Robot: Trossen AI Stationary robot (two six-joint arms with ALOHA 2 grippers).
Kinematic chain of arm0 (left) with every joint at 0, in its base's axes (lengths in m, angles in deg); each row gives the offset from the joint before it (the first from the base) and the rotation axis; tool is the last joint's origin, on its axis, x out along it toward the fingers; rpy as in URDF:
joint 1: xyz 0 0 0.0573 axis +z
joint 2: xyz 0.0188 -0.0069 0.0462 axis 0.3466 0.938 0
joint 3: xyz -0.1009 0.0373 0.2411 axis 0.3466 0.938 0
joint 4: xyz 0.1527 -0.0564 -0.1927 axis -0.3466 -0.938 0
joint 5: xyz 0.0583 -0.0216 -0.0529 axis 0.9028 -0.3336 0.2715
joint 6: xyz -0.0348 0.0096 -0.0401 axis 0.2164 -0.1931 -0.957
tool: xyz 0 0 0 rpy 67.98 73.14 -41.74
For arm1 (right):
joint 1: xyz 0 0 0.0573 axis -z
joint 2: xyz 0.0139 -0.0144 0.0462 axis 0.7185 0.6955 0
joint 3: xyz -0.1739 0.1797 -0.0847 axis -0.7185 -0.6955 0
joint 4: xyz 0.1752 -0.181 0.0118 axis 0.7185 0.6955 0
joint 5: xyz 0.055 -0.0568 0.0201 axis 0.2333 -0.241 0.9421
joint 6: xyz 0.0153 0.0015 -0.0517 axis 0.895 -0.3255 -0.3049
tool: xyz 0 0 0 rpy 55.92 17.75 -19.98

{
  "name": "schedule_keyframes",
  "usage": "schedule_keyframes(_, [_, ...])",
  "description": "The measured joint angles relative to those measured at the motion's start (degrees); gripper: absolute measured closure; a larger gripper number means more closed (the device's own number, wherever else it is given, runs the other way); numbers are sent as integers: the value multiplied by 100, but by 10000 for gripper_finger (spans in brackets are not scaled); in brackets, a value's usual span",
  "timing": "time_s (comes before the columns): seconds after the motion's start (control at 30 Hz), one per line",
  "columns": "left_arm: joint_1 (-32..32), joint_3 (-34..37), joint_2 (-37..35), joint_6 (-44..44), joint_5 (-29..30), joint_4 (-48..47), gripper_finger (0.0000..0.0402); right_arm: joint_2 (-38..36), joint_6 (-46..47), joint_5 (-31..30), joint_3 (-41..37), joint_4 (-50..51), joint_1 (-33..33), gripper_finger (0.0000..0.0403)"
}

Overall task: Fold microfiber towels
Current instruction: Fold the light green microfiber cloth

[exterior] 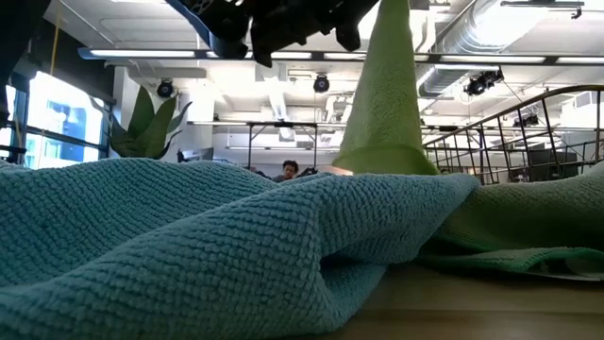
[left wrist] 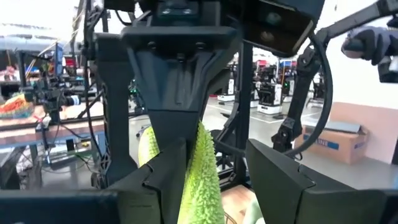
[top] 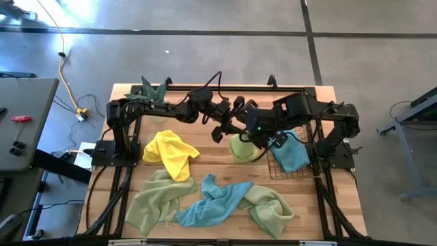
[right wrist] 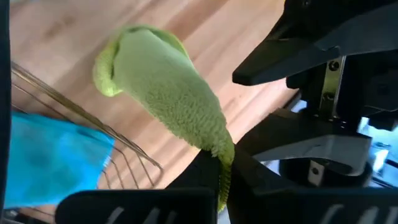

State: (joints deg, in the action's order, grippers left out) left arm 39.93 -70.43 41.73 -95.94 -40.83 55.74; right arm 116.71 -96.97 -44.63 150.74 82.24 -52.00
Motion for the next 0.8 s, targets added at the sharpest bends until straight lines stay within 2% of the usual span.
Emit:
schedule_keyframes(0.17, [46,1,6,-302,-237,-51,245,2,-11,-149,0,-21,22,402])
schedule_keyframes(0.33, [-51,43,74,-299,-455,-634,245,-9,101,-1326,13,-275,76,402])
schedule_keyframes(0.4, [-47,28,42,-145,-426,-807,245,-9,202,-1548,15,-397,107,402])
schedule_keyframes(0.63, [-81,26,50,-100,-302,-869,245,-9,478,-1098,15,-294,236,402])
schedule_keyframes(0.8, [86,26,42,-58,437,-797,245,-9,1695,-444,15,-228,276,402])
